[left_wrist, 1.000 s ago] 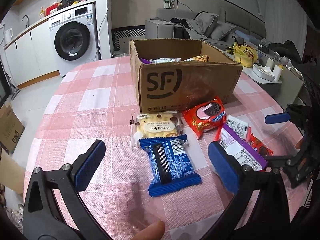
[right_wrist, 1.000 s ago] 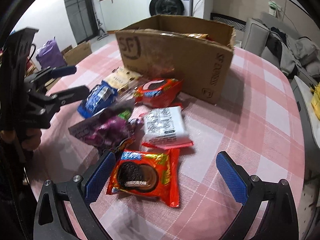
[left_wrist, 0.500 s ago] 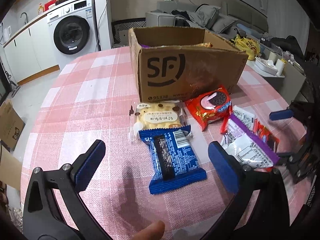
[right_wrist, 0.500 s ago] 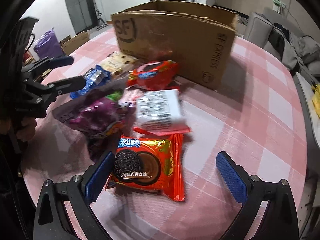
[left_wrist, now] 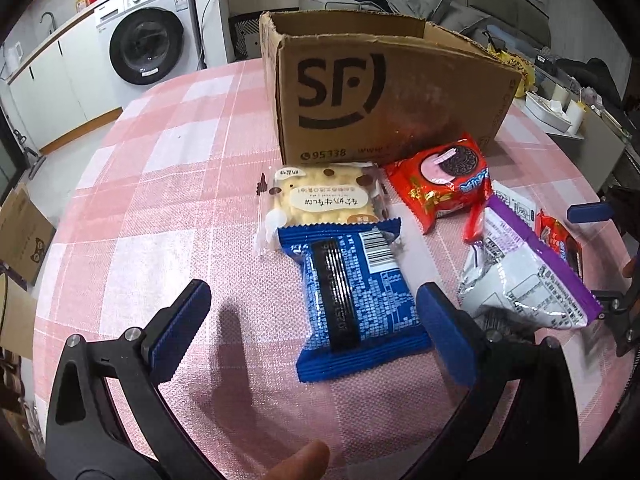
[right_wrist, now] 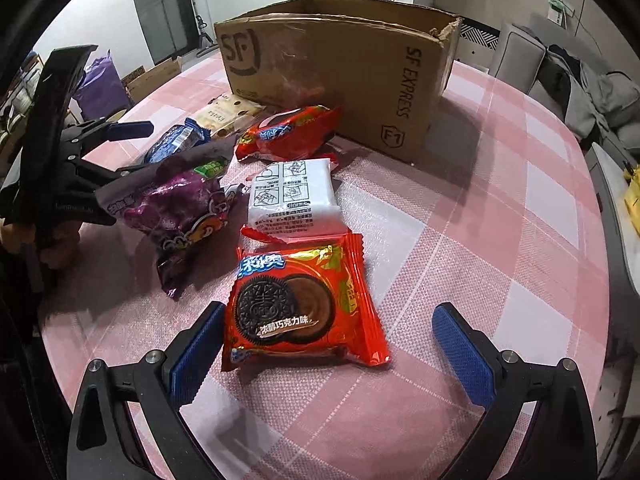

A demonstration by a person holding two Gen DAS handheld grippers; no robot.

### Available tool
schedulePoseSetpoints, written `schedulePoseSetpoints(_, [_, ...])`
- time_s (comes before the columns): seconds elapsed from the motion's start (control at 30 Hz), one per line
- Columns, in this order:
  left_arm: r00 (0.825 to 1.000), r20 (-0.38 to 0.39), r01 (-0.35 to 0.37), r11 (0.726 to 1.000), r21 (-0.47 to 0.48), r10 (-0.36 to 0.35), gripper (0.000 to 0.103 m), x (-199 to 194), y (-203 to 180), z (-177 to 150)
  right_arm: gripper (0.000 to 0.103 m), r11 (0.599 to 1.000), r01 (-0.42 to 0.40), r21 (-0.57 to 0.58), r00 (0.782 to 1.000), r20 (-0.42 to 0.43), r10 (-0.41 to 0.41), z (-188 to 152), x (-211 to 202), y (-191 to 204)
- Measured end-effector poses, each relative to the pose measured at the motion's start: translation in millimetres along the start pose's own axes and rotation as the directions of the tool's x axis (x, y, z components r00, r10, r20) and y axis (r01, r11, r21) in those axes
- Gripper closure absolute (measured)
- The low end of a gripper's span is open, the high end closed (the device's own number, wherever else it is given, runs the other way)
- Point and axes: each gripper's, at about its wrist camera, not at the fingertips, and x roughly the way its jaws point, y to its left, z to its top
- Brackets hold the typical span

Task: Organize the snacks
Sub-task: 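Move both open tools back toward the blue biscuit pack and remaining snacks, then grasp the blue biscuit pack with the left tool while the right tool grasps the red Oreo pack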

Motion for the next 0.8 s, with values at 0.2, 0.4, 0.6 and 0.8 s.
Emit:
schedulePoseSetpoints(0.2, [1.000, -0.011, 0.012, 1.000, -0.013, -0.012, 0.001, 7, 5, 0, 0.000, 0.995, 0.038, 0.089, 0.999, 0.028, -0.041, 0, 1, -24])
schedulePoseSetpoints(0.4, [1.000, -0.019, 0.015, 1.000, -0.020, -0.015, 0.001, 11, 7, 0, 0.006, 0.992, 0.028, 0.126, 0.999, 0.032, -0.032, -1, 5, -34])
schedulePoseSetpoints(0.6, [1.000, -0.022, 0.016, 1.000, -0.021, -0.016, 0.001, 11, 6, -1, 0.018, 0.993, 0.032, 0.110, 0.998, 0.050, -0.038, 1, 5, -30])
schedulePoseSetpoints(0.8, [1.000, -0.020, 0.011, 1.000, -0.017, -0.012, 0.001, 12, 6, 0, 0.033, 0.993, -0.007, 0.119, 0.997, 0.079, -0.002, -1, 0, -34])
